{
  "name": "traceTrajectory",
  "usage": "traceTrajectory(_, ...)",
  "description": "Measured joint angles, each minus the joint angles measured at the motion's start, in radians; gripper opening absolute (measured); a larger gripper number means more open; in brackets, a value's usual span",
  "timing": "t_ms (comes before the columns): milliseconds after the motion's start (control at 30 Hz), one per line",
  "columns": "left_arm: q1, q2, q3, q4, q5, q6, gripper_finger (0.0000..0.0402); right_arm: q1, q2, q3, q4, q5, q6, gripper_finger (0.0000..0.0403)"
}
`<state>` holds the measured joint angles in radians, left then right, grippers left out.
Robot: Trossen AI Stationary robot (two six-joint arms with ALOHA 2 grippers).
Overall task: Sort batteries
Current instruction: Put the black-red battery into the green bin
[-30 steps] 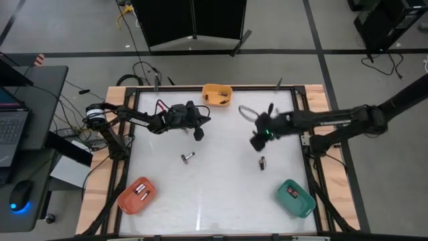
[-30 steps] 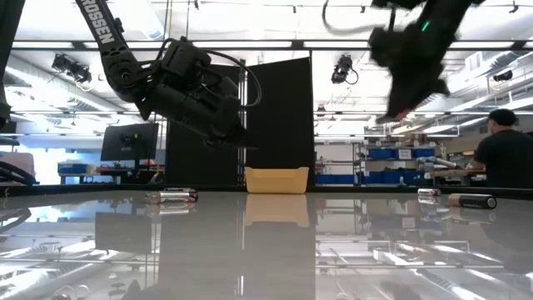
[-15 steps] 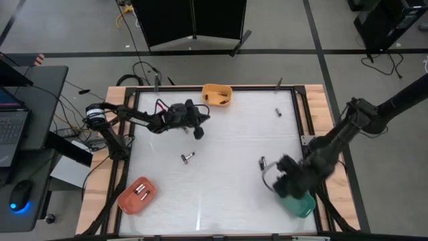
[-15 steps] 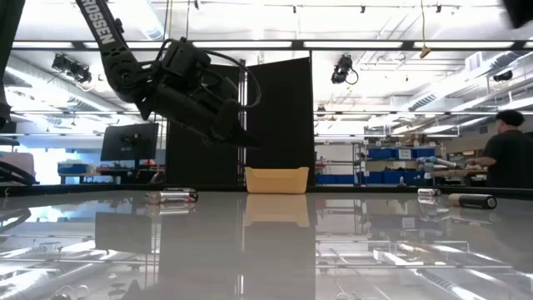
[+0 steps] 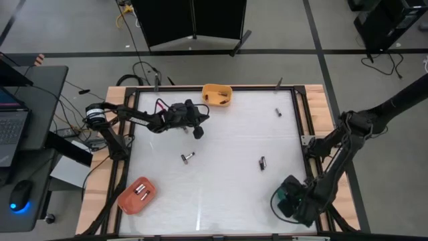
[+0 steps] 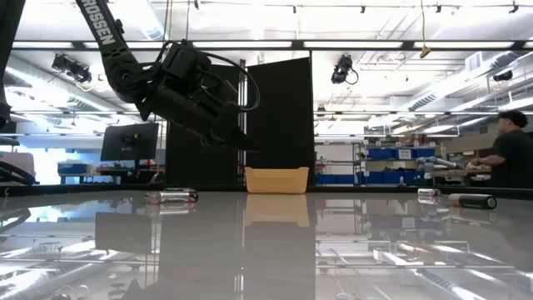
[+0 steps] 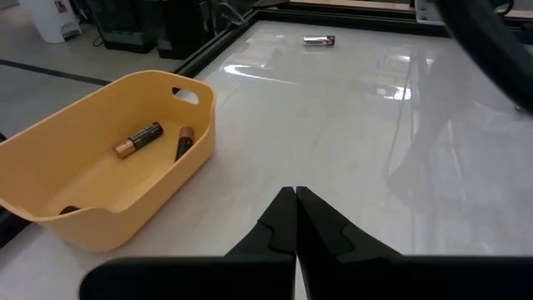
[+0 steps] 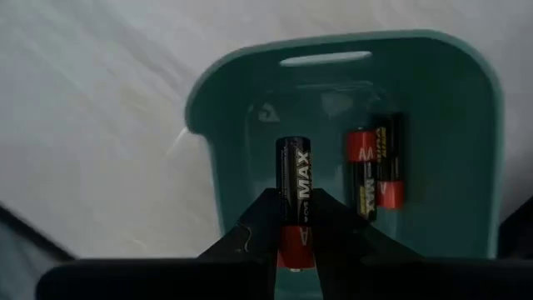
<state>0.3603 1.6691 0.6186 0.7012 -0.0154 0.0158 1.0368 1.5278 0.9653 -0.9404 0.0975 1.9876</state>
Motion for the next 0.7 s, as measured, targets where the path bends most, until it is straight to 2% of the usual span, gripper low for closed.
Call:
traceTrajectory(200,0.000,0.000,0.000,-0.005,0.000,-0.001,0.0006,-0.013,0.044,0.000,-0.001,-0.066,0.000,0.0064)
traceTrajectory(300,0.000,0.000,0.000,-0.009,0.000,0.000,0.0006,-0.023,0.046,0.000,-0.003,-0.066,-0.001,0.0065)
traceTrajectory(567,0.000,0.000,0.000,-0.016,-0.003,0.001,0.0006,-0.060,0.046,0.000,-0.003,-0.088,-0.049,0.0103)
traceTrajectory(700,0.000,0.000,0.000,-0.018,-0.003,0.001,0.0006,-0.070,0.046,0.000,-0.002,-0.094,-0.062,0.0109)
